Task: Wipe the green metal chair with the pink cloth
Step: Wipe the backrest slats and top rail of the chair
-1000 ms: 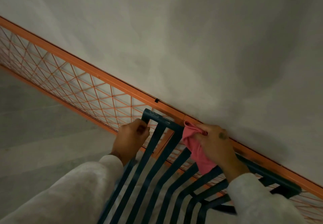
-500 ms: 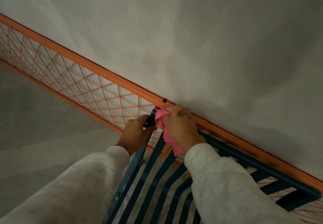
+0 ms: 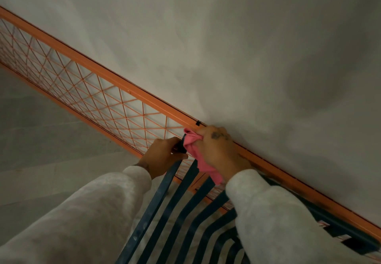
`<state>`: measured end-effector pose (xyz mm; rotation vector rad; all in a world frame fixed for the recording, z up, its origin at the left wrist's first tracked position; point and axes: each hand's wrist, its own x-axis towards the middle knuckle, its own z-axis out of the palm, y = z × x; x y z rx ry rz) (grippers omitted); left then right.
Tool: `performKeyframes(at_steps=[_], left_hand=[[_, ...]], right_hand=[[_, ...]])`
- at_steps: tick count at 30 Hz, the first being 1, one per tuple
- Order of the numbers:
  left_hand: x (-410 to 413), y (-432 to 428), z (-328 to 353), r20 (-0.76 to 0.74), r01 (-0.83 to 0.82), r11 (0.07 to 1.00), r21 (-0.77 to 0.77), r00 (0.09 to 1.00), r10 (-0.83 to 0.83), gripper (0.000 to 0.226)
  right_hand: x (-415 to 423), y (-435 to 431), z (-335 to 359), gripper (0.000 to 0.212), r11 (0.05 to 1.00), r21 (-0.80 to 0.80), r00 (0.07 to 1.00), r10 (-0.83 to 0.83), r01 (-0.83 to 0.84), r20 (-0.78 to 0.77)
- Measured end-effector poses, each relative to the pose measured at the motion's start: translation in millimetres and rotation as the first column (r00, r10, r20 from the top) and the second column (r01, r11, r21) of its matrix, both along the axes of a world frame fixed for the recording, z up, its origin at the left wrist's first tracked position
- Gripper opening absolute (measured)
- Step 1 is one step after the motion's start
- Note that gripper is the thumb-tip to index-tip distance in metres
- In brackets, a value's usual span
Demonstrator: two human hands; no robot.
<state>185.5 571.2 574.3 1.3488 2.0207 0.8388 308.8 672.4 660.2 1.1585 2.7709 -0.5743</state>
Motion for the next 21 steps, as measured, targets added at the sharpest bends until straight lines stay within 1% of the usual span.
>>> performKeyframes(at_steps=[3, 4, 5, 6, 7, 9, 10, 13, 14, 16, 18, 19, 21], left_hand=[[-3.7, 1.6, 1.2, 0.000, 0.040, 0.999, 0.006, 0.999, -0.040, 0.027], [-4.8, 2.4, 1.3, -0.001, 0.048, 0.999, -0.001, 0.999, -0.048, 0.027], [-5.9, 2.9, 1.0, -0.003, 0.056, 0.998, -0.014, 0.998, -0.056, 0.029], [-6.8, 3.3, 0.2, -0.002, 0.061, 0.998, -0.028, 0.998, -0.061, 0.032], [-8.0, 3.0, -0.4, 0.002, 0.059, 0.997, -0.043, 0.998, -0.059, 0.035], [-9.8, 3.8, -1.0, 0.020, 0.055, 0.996, -0.066, 0.998, -0.053, 0.039], [-10.7, 4.4, -1.0, 0.027, 0.054, 0.996, -0.074, 0.998, -0.052, 0.040], [-12.6, 6.8, 0.9, 0.028, 0.069, 0.993, -0.098, 0.997, -0.066, 0.040], [-13.5, 7.7, 1.3, 0.020, 0.077, 0.992, -0.104, 0.997, -0.075, 0.040], [-13.5, 8.2, 1.0, 0.011, 0.090, 0.990, -0.108, 0.996, -0.089, 0.040], [-13.0, 8.6, 1.4, -0.004, 0.094, 0.991, -0.099, 0.995, -0.095, 0.037], [-11.8, 8.7, 1.7, -0.009, 0.097, 0.991, -0.092, 0.995, -0.098, 0.034], [-11.4, 8.7, 2.2, -0.005, 0.099, 0.992, -0.075, 0.995, -0.100, 0.031]], right_hand=[[-10.7, -17.5, -1.7, 0.026, 0.999, 0.012, 0.990, 0.051, -0.050, -0.133], [-3.5, -21.3, -2.3, 0.030, 0.997, 0.021, 0.984, 0.075, -0.073, -0.160], [7.4, -21.0, -1.5, 0.035, 0.998, 0.003, 0.983, 0.066, -0.066, -0.173], [21.2, -16.8, 0.1, 0.036, 0.999, -0.032, 0.988, 0.037, -0.042, -0.153], [35.2, -9.4, 1.9, 0.031, 0.997, -0.073, 0.993, 0.001, -0.010, -0.116], [59.1, 9.7, 9.6, 0.017, 0.989, -0.137, 0.998, -0.061, 0.058, -0.018], [64.2, 19.5, 13.5, 0.013, 0.984, -0.158, 0.997, -0.075, 0.079, 0.031], [52.1, 36.8, 20.6, 0.021, 0.974, -0.207, 0.987, -0.054, 0.086, 0.154], [42.0, 36.0, 19.5, 0.023, 0.978, -0.196, 0.985, -0.043, 0.076, 0.165], [21.4, 26.9, 11.8, 0.028, 0.986, -0.158, 0.994, -0.040, 0.056, 0.104], [4.1, 11.1, -0.1, 0.028, 0.998, -0.052, 0.999, -0.016, 0.018, 0.033], [-0.7, 2.4, -5.3, 0.028, 1.000, -0.005, 1.000, 0.004, -0.004, 0.030], [-2.7, -14.1, -12.8, 0.032, 0.998, 0.037, 0.999, 0.045, -0.045, 0.006]])
